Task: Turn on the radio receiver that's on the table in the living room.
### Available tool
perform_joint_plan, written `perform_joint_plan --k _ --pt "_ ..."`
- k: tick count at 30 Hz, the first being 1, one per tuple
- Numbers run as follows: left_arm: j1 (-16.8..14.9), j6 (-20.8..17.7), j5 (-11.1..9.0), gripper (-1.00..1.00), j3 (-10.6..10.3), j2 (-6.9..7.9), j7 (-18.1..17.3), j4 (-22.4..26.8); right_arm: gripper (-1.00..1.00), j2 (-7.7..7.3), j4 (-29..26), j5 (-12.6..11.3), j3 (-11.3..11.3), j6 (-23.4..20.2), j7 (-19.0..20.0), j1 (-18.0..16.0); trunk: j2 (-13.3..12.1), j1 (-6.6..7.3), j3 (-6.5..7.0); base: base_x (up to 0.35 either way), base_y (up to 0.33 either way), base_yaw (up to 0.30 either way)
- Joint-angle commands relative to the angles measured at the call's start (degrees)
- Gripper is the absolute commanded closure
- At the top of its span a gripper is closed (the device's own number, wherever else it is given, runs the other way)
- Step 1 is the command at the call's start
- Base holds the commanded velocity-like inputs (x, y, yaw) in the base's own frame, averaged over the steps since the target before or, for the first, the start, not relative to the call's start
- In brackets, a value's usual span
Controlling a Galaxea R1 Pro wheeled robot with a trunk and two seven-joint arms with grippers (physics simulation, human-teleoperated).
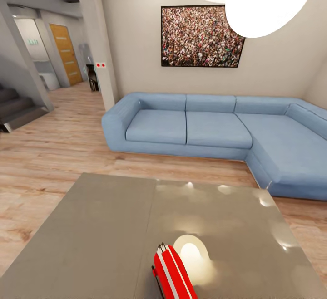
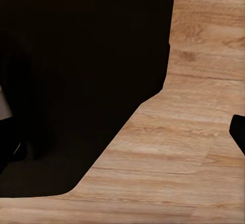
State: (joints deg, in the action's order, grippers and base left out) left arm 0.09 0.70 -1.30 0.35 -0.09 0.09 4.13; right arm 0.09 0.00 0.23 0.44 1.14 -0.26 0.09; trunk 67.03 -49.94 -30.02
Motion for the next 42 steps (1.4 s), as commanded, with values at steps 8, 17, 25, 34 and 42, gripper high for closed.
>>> perform_joint_plan --k 8,17,25,34,42 --pt "0.00 0.03 0.05 -1.00 0.00 0.00 0.00 0.00 -1.00 0.00 0.00 0.03 0.00 0.00 0.00 0.00 0.00 0.00 -0.74 0.000 0.000 0.000" --pt "0.00 0.05 0.04 -1.00 0.00 0.00 0.00 0.00 -1.00 0.00 0.00 0.00 0.00 0.00 0.00 0.00 0.00 0.00 -1.58 0.000 0.000 0.000" --pt "0.00 0.02 0.04 -1.00 0.00 0.00 0.00 0.00 -1.00 0.00 0.00 0.02 0.00 0.00 0.00 0.00 0.00 0.00 -2.32 0.000 0.000 0.000" --pt "0.00 0.02 0.02 -1.00 0.00 0.00 0.00 0.00 -1.00 0.00 0.00 0.03 0.00 0.00 0.00 0.00 0.00 0.00 -3.16 0.000 0.000 0.000" --pt "0.00 0.03 0.05 -1.00 0.00 0.00 0.00 0.00 -1.00 0.00 0.00 0.01 0.00 0.00 0.00 0.00 0.00 0.00 -3.90 0.000 0.000 0.000"
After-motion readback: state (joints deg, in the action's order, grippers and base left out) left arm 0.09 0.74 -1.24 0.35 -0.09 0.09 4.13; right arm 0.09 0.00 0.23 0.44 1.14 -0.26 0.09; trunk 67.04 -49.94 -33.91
